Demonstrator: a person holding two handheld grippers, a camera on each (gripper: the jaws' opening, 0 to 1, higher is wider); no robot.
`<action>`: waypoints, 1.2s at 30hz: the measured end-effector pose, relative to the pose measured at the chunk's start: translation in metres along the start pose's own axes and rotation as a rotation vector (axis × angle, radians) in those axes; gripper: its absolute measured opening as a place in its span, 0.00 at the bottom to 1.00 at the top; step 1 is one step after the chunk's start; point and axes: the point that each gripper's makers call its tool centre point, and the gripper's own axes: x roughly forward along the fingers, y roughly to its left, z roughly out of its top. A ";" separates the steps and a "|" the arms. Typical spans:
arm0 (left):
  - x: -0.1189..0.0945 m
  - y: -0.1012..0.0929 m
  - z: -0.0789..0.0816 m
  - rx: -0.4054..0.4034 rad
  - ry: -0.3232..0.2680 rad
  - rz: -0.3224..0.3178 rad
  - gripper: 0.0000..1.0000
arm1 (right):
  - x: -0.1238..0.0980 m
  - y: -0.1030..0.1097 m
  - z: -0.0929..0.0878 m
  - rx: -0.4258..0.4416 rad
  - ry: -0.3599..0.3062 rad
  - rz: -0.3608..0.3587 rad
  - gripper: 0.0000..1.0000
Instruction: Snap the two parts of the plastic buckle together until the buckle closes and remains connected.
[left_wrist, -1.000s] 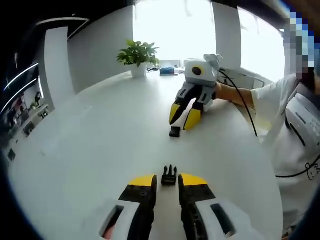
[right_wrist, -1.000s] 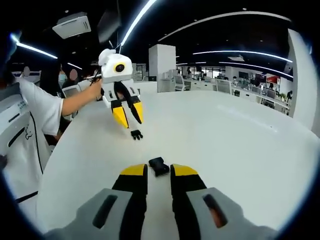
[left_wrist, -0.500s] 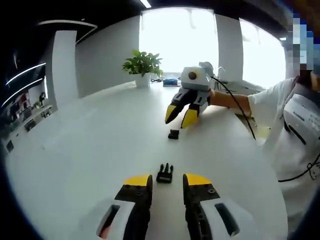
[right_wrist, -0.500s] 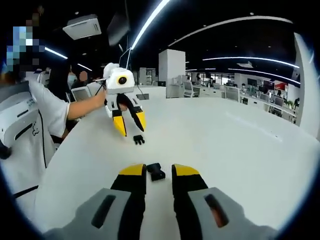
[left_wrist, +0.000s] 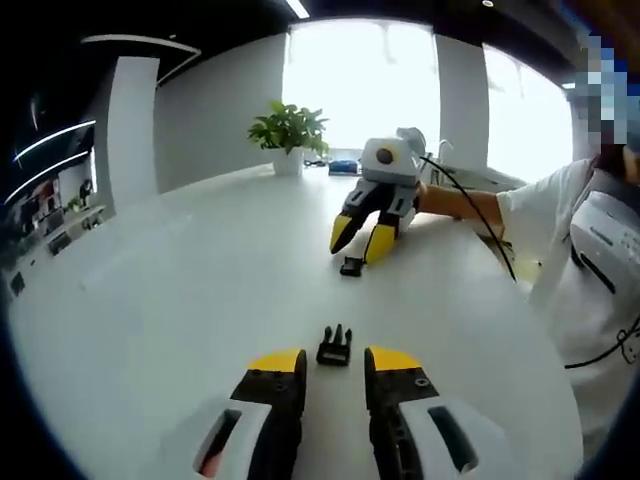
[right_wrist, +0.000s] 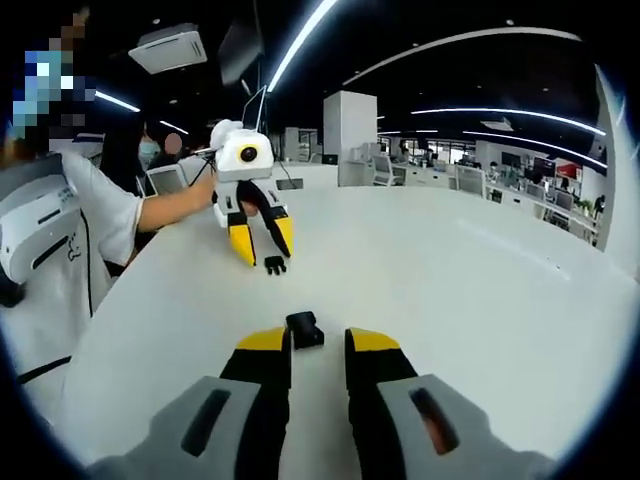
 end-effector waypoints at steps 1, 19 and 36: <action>0.000 0.000 0.000 -0.001 -0.002 -0.003 0.22 | 0.000 0.000 0.000 -0.001 0.001 0.001 0.19; 0.001 0.001 0.001 0.028 -0.015 0.006 0.16 | 0.003 0.000 -0.003 -0.015 0.029 0.009 0.18; 0.000 0.002 0.002 0.050 -0.032 0.010 0.12 | 0.007 0.002 -0.001 -0.039 0.024 0.012 0.10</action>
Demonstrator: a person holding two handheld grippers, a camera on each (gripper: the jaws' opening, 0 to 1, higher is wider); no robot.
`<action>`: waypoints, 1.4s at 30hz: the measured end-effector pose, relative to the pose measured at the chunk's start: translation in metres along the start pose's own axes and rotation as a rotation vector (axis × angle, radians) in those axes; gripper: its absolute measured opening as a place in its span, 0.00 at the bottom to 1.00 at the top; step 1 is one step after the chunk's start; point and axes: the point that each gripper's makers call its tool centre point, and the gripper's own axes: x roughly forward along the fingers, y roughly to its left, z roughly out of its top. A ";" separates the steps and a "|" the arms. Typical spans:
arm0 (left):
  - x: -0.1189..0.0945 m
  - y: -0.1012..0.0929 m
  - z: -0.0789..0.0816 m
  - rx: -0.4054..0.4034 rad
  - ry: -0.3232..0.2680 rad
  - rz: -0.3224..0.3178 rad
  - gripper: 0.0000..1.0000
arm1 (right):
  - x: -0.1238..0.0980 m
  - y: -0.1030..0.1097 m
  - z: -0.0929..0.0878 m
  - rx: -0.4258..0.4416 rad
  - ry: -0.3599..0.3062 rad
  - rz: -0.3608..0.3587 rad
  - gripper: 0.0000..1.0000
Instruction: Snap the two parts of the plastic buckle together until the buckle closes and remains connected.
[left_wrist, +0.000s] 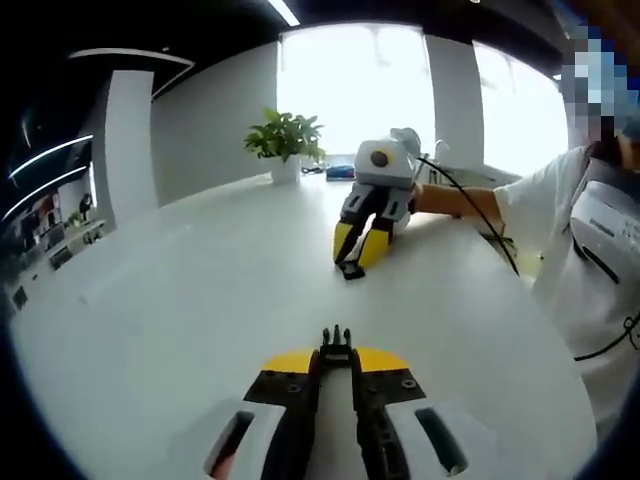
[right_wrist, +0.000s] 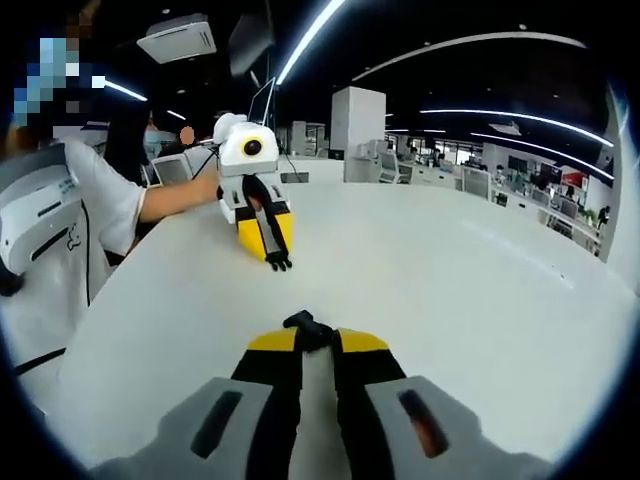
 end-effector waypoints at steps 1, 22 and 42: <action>0.000 0.000 0.000 0.002 -0.001 0.000 0.12 | 0.000 0.000 0.000 0.000 0.000 0.000 0.10; 0.000 -0.001 0.002 0.010 -0.013 0.016 0.11 | 0.002 -0.006 0.006 0.090 -0.012 -0.149 0.10; -0.001 -0.004 0.004 -0.010 -0.031 0.013 0.11 | 0.000 0.005 0.001 0.078 0.012 -0.176 0.20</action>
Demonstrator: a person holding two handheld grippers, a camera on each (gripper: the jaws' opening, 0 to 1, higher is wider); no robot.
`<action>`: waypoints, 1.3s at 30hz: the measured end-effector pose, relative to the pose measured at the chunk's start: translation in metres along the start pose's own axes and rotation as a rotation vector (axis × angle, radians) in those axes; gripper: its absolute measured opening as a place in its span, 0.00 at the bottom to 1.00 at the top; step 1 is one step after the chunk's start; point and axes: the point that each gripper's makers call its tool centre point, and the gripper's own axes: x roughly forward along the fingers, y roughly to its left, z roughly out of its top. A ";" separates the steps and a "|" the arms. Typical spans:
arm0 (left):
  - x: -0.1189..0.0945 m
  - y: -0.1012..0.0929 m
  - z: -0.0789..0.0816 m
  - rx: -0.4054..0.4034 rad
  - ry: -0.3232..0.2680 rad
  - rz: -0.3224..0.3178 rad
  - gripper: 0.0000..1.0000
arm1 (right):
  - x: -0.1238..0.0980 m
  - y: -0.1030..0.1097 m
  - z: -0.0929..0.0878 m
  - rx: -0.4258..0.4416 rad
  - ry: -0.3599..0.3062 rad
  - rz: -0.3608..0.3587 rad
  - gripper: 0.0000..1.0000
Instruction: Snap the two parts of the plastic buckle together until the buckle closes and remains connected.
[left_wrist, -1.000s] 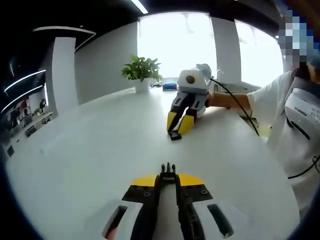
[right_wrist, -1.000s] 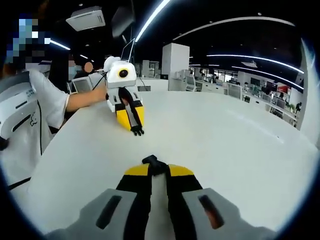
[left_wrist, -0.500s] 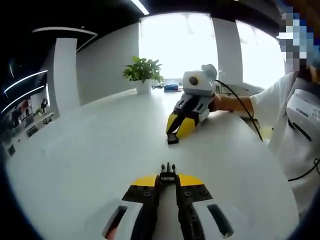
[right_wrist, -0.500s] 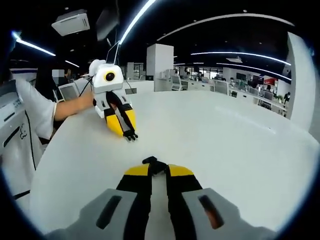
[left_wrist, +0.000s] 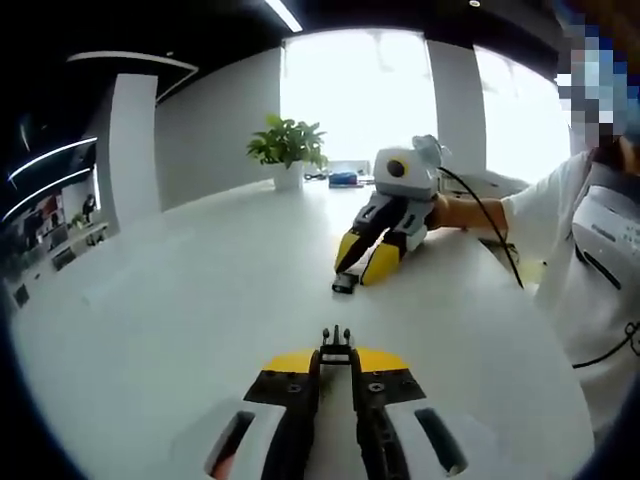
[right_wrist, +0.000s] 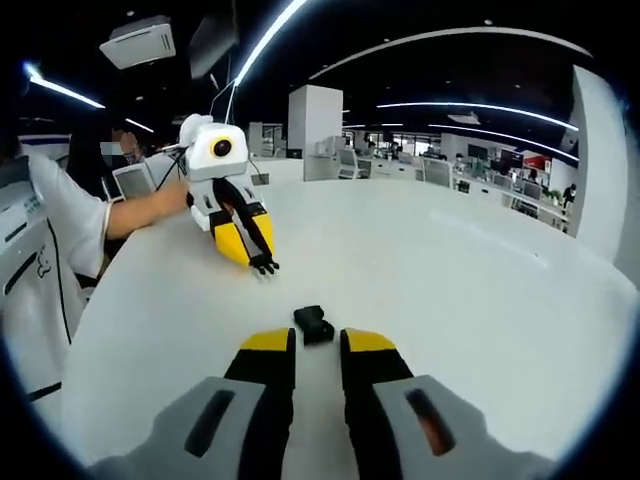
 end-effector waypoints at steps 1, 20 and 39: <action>0.000 0.000 0.000 0.002 0.000 0.003 0.11 | 0.000 0.001 0.000 -0.009 0.003 0.007 0.21; -0.002 -0.003 0.003 0.009 -0.017 -0.012 0.11 | 0.003 0.000 0.003 0.002 -0.013 0.093 0.16; -0.002 -0.011 0.004 0.011 -0.018 -0.027 0.11 | 0.010 0.015 0.014 -0.045 -0.033 0.144 0.11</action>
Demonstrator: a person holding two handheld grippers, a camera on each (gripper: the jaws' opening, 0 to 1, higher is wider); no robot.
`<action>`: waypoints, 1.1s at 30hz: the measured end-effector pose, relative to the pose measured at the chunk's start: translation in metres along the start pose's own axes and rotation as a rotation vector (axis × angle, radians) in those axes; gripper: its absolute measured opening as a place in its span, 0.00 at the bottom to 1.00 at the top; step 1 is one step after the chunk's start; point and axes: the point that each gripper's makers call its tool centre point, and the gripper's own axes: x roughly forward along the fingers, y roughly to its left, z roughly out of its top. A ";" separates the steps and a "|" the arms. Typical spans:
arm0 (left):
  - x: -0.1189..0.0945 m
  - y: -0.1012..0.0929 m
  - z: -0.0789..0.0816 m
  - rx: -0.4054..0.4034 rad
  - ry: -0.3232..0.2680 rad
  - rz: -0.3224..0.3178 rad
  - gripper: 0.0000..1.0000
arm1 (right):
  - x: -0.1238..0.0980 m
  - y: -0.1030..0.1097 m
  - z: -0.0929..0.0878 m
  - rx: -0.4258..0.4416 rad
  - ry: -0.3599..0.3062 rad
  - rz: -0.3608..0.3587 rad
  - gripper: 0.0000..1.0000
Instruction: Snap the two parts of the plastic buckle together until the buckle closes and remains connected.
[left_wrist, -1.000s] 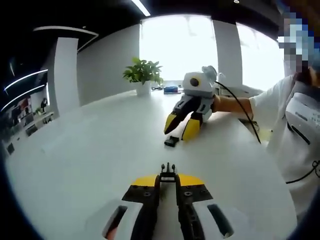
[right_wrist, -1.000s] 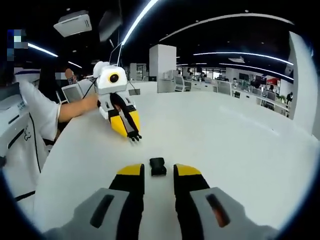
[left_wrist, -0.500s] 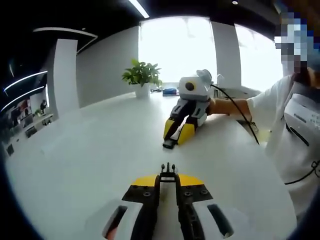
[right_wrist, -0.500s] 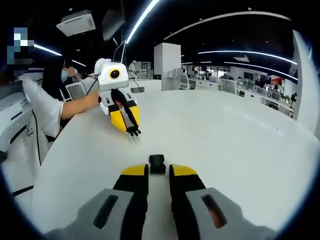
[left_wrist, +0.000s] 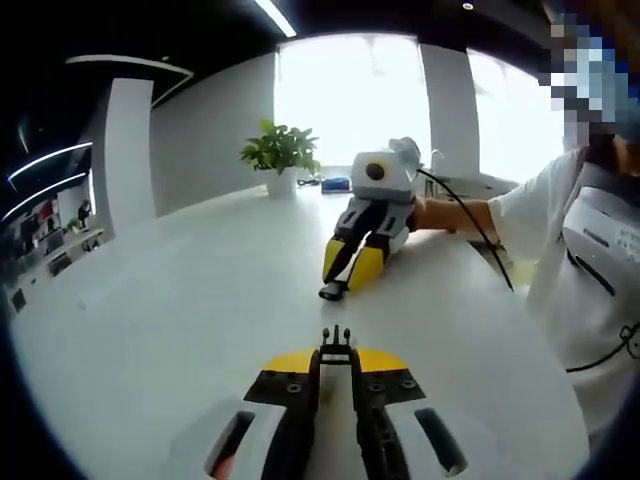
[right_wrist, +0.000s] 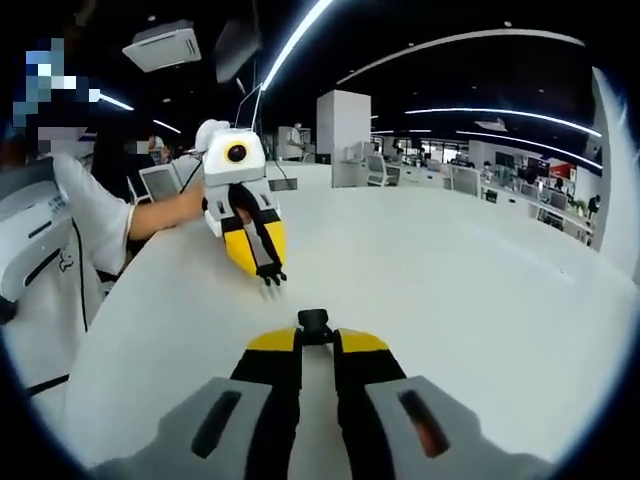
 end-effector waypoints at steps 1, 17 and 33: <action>0.000 0.000 0.000 -0.004 0.000 -0.003 0.11 | 0.001 0.002 0.001 -0.003 -0.001 0.007 0.11; 0.003 -0.021 0.008 0.015 -0.026 -0.065 0.11 | 0.006 0.032 0.015 -0.071 -0.064 0.118 0.11; 0.005 -0.032 0.009 0.031 -0.020 -0.085 0.11 | 0.006 0.044 0.014 -0.094 -0.063 0.144 0.11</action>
